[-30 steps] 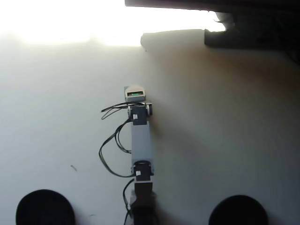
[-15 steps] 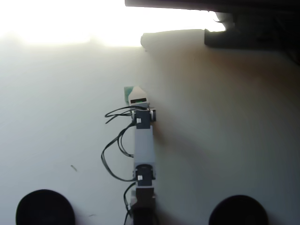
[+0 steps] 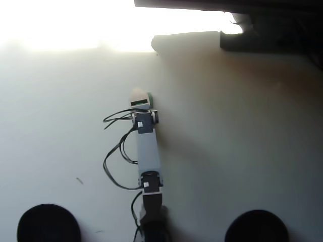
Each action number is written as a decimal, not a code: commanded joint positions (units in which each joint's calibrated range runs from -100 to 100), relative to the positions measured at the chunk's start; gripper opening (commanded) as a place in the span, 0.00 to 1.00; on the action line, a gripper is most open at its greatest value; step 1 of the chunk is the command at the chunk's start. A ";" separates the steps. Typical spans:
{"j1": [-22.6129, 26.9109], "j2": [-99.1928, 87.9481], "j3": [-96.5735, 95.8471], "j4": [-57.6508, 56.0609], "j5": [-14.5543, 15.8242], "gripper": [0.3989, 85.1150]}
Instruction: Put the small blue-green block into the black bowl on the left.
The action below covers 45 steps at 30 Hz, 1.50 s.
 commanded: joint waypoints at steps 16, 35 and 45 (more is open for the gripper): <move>-0.98 -0.77 2.79 0.68 4.49 0.22; 1.61 -32.80 -10.80 -1.83 4.00 0.22; 19.10 -45.01 0.66 -11.48 4.15 0.22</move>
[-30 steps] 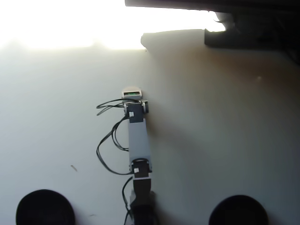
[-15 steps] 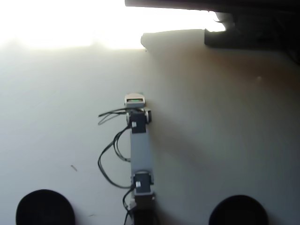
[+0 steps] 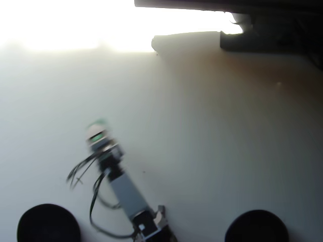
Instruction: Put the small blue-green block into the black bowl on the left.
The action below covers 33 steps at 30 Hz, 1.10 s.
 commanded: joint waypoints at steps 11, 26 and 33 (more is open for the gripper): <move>23.88 -5.14 19.05 -13.28 -1.17 0.22; 35.90 0.75 8.97 -9.06 -0.93 0.23; 37.07 1.50 1.03 -4.36 -1.32 0.24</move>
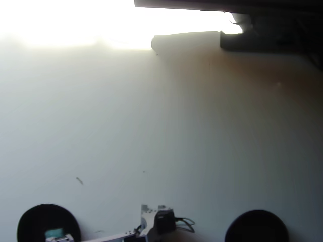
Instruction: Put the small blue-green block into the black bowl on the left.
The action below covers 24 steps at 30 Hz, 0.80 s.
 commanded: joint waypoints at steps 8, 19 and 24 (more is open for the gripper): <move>0.73 0.09 3.15 2.47 -2.64 0.49; -17.48 -3.55 12.86 1.17 -1.76 0.49; -28.86 -3.34 11.75 4.57 -2.44 0.52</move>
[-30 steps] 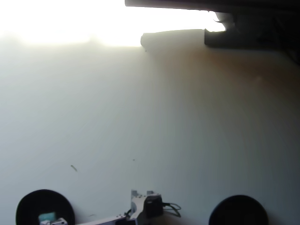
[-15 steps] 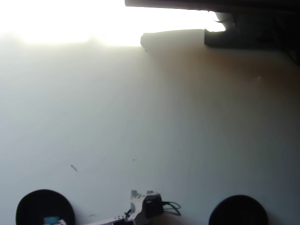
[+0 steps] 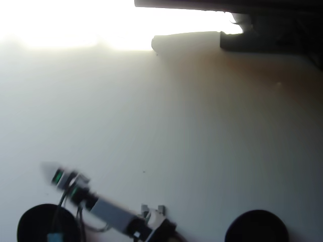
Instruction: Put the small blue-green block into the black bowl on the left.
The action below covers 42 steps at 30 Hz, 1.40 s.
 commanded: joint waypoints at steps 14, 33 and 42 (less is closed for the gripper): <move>-21.98 -30.18 -45.08 28.55 -5.08 0.56; -30.92 -30.93 -88.06 66.16 1.37 0.57; -31.94 -24.29 -99.52 81.41 2.15 0.56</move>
